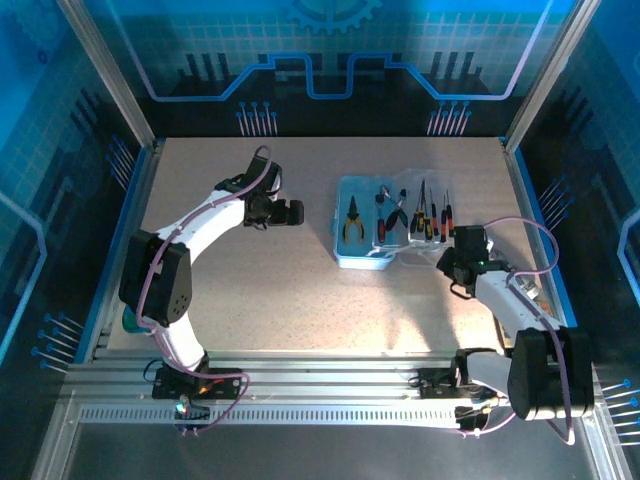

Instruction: Pack the tool kit

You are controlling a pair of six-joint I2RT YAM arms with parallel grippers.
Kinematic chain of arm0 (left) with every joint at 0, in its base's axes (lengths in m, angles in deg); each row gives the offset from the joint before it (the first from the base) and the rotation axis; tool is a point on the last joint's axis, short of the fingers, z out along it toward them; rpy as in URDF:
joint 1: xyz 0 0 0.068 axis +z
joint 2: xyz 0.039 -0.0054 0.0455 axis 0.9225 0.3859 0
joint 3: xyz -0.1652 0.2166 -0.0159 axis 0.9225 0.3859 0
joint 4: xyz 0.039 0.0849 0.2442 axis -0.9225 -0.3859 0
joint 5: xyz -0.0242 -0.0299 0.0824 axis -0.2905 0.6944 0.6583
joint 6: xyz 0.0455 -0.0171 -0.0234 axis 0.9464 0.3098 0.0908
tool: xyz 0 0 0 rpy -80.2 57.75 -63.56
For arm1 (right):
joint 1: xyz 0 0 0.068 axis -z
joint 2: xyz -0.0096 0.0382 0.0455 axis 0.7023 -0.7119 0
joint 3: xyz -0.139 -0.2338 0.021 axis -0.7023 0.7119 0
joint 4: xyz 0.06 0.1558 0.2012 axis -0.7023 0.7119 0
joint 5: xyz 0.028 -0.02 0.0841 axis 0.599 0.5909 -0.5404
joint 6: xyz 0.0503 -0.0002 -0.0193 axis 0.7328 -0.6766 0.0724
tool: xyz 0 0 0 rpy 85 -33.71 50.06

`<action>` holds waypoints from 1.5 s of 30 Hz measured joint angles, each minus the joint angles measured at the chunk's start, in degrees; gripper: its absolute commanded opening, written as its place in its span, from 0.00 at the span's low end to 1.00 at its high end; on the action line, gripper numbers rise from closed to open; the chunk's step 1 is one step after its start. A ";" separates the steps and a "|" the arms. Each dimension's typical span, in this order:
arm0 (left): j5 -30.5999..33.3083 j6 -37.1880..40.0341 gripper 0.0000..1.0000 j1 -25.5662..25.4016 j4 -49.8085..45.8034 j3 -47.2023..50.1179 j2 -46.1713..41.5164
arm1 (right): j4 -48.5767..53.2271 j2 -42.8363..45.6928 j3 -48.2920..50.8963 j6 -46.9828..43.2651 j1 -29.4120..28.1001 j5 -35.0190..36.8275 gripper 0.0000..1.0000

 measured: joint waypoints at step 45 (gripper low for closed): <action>-2.80 0.83 0.99 -1.29 0.04 -5.57 12.98 | 2.99 3.54 -12.63 -4.15 -13.97 14.40 0.00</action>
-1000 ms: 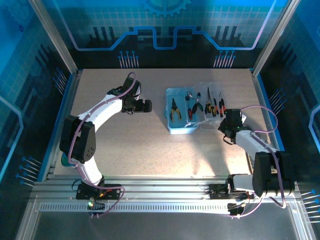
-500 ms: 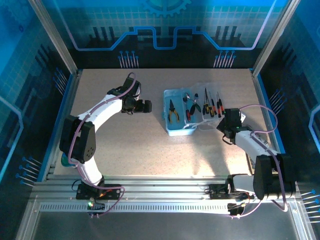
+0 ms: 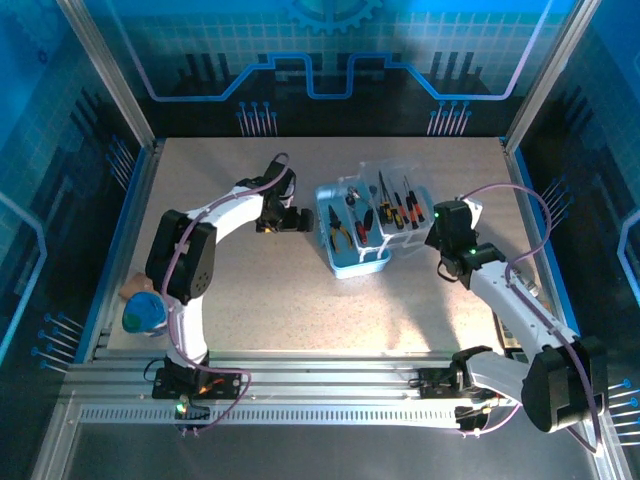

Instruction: Pack the tool kit

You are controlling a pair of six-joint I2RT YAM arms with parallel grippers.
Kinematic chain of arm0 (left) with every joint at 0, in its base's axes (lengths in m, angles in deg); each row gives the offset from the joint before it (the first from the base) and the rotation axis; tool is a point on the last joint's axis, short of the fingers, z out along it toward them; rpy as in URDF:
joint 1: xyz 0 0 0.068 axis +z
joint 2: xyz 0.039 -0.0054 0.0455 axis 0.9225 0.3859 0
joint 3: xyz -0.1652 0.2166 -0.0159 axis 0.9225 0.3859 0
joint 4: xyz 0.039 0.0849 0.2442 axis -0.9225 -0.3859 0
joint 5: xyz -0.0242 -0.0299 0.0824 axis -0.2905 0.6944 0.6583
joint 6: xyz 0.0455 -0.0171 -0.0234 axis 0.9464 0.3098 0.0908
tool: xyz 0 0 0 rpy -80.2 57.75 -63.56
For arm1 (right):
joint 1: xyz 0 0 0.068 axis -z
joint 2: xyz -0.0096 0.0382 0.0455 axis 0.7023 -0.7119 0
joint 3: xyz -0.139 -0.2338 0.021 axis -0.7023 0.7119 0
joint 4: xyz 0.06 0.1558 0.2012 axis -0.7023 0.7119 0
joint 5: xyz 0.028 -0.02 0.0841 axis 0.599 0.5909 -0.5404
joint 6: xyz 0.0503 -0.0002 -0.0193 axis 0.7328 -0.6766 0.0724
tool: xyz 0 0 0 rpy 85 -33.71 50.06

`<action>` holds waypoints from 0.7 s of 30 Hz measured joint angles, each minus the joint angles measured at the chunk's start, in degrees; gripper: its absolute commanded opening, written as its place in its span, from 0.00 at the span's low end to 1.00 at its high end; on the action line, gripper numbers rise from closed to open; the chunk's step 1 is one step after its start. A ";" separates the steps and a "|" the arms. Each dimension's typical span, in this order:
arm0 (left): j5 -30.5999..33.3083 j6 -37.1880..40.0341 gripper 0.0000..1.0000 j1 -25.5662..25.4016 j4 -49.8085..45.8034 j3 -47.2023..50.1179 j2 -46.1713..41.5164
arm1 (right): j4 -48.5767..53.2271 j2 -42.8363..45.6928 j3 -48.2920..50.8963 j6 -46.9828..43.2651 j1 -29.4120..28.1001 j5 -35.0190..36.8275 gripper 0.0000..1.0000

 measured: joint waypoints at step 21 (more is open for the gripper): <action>-1.29 0.00 0.99 0.11 -0.31 -4.66 4.59 | 7.50 0.22 -9.42 -0.76 -26.34 12.66 0.00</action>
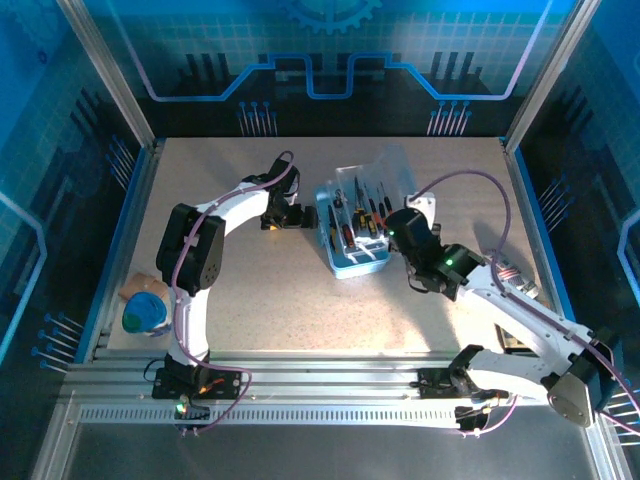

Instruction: Pack the tool kit

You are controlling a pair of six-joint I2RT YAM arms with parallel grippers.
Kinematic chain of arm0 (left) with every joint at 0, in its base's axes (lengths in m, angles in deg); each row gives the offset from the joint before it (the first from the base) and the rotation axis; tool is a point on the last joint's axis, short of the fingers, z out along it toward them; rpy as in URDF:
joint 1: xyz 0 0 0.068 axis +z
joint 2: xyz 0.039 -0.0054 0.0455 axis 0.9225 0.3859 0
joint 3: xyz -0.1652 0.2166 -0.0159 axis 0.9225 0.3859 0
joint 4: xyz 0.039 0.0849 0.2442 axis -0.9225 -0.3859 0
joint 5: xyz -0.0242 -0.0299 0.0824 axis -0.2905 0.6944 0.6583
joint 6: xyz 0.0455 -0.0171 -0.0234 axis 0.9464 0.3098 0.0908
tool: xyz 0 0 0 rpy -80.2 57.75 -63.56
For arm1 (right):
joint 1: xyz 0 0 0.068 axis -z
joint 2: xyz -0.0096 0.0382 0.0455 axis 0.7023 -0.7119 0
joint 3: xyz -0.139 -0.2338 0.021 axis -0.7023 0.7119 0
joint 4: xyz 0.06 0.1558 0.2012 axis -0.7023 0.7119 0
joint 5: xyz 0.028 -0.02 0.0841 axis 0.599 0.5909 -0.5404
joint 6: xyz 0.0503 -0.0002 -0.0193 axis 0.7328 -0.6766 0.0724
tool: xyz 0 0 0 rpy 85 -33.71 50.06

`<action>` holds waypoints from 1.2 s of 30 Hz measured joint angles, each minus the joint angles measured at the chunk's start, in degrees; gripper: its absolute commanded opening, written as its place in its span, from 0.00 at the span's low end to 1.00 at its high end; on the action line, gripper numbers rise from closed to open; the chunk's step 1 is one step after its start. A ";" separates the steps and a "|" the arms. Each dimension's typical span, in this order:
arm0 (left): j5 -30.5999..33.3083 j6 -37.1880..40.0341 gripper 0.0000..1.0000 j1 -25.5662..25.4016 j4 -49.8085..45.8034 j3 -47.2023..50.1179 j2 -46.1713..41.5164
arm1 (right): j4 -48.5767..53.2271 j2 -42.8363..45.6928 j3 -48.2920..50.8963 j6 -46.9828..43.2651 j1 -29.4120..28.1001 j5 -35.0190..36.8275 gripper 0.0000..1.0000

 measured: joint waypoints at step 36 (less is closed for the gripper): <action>-0.46 -0.92 0.99 3.34 3.63 12.37 -12.63 | -3.26 -22.60 -20.06 -15.45 18.18 -42.64 1.00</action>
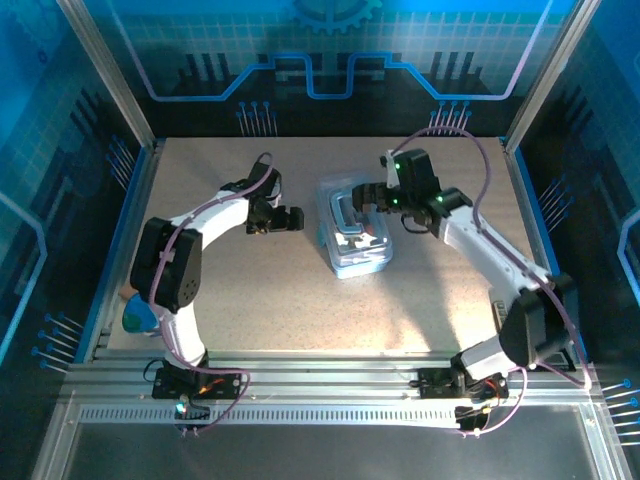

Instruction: Pack the tool kit

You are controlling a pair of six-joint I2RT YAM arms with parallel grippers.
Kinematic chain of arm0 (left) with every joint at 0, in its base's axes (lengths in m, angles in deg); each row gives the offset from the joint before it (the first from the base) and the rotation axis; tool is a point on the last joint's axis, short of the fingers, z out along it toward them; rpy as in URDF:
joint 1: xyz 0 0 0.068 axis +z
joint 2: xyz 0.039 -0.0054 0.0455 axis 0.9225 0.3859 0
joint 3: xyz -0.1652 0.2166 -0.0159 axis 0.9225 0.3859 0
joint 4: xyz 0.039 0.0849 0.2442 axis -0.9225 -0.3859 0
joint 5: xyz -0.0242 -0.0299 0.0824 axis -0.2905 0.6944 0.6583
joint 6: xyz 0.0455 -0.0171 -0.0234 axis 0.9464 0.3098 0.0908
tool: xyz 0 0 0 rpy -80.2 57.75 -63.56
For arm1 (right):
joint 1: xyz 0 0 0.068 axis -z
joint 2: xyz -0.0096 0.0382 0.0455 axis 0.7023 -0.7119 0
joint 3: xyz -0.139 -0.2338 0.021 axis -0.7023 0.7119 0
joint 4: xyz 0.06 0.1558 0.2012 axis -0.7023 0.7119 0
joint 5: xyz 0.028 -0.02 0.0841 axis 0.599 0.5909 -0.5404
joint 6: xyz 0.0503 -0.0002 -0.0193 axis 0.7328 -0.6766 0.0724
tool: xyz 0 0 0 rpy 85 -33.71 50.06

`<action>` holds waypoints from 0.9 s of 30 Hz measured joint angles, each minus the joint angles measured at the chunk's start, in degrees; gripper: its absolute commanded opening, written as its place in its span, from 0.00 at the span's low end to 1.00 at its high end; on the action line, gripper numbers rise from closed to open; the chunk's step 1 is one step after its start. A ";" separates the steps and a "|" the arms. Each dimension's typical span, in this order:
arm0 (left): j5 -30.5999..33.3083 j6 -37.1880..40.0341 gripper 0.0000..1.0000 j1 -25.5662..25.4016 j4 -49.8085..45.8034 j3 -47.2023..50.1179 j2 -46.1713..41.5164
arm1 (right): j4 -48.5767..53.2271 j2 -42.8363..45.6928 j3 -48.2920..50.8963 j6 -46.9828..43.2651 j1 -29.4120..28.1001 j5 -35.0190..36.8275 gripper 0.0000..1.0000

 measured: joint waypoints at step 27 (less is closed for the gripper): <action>9.16 6.99 0.99 -15.76 21.97 26.25 -11.78 | 5.75 -22.64 -11.08 -12.41 4.59 -17.33 1.00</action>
